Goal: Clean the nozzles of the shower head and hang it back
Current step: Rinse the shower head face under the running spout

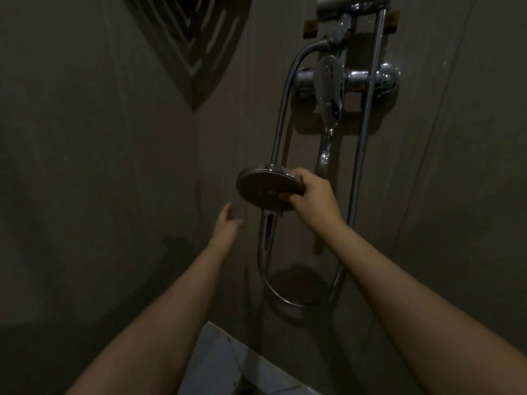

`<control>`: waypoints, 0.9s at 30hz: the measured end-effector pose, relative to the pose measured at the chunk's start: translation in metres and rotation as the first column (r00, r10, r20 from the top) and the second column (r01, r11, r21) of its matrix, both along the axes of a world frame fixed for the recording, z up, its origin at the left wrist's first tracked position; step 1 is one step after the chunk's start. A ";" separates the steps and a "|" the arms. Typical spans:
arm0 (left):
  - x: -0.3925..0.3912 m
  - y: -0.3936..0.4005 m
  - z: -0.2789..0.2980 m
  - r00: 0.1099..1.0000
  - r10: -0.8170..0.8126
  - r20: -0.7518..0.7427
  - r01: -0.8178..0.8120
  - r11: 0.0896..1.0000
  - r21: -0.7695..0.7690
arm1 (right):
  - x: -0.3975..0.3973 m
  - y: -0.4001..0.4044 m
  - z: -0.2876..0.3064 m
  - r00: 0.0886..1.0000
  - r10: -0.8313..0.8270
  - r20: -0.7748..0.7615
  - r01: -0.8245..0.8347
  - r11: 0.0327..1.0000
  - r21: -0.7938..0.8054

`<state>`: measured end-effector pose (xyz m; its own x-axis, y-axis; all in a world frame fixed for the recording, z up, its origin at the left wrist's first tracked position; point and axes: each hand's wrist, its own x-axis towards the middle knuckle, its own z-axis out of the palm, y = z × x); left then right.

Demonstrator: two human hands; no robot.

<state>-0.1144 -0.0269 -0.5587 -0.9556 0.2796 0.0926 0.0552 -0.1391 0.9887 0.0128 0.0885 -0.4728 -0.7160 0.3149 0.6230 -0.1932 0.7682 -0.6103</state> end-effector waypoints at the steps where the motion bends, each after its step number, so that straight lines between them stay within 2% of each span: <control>1: -0.001 -0.006 0.007 0.991 0.057 0.118 -0.080 0.977 0.200 | 0.001 0.001 0.001 1.000 0.023 0.016 -0.023 1.000 -0.005; 2: -0.003 -0.011 0.013 0.973 0.030 0.227 -0.118 0.914 0.388 | 0.002 0.001 0.000 0.997 0.061 0.039 -0.061 0.998 -0.010; 3: -0.006 -0.013 0.019 0.958 -0.089 0.272 -0.069 0.850 0.522 | 0.003 0.000 -0.001 0.993 0.100 0.065 -0.099 0.995 -0.015; 4: -0.003 -0.016 0.026 0.947 -0.216 0.237 0.060 0.845 0.532 | 0.003 -0.002 -0.004 0.988 0.118 0.095 -0.118 0.993 -0.009; 6: 0.007 -0.017 0.039 0.907 -0.403 0.120 0.335 0.866 0.372 | 0.003 -0.003 -0.007 0.984 0.106 0.143 -0.112 0.993 0.033; 7: 0.009 -0.015 0.041 0.886 -0.455 0.085 0.410 0.857 0.312 | 0.001 -0.002 -0.009 0.983 0.086 0.162 -0.098 0.993 0.064; 10: 0.002 -0.011 0.038 0.906 -0.421 0.045 0.402 0.889 0.217 | 0.001 -0.001 -0.018 0.980 0.052 0.194 -0.075 0.991 0.112; 13: 0.002 -0.011 0.027 0.881 -0.456 0.123 0.411 0.869 0.275 | 0.000 -0.001 -0.027 0.983 0.075 0.169 -0.083 0.996 0.045; 15: 0.002 -0.009 0.014 0.913 -0.374 0.161 0.320 0.903 0.287 | 0.000 -0.002 -0.030 0.983 0.104 0.154 -0.103 0.995 -0.016; 17: 0.002 -0.011 0.004 0.937 -0.285 0.202 0.241 0.946 0.219 | -0.002 -0.002 -0.029 0.982 0.130 0.138 -0.123 0.991 -0.056; 19: 0.004 -0.016 -0.004 0.949 -0.282 0.143 0.284 0.959 0.009 | -0.003 -0.001 -0.024 0.984 0.133 0.119 -0.125 0.990 -0.070; 21: 0.011 -0.017 -0.006 0.948 -0.316 0.033 0.313 0.913 -0.263 | -0.004 -0.002 -0.015 0.985 0.137 0.105 -0.128 0.988 -0.087; 22: 0.014 -0.016 -0.003 0.950 -0.312 -0.007 0.292 0.897 -0.333 | -0.004 -0.002 -0.008 0.983 0.143 0.112 -0.132 0.986 -0.098; 27: 0.037 -0.004 0.050 0.974 -0.210 -0.084 0.150 0.880 -0.451 | -0.001 -0.007 0.039 0.970 0.169 0.174 -0.157 0.984 -0.080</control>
<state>-0.0778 -0.0306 -0.5084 -0.8732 0.4859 0.0369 0.1996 0.2874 0.9368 0.0117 0.0813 -0.4336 -0.8593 0.2203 0.4616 -0.1955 0.6925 -0.6944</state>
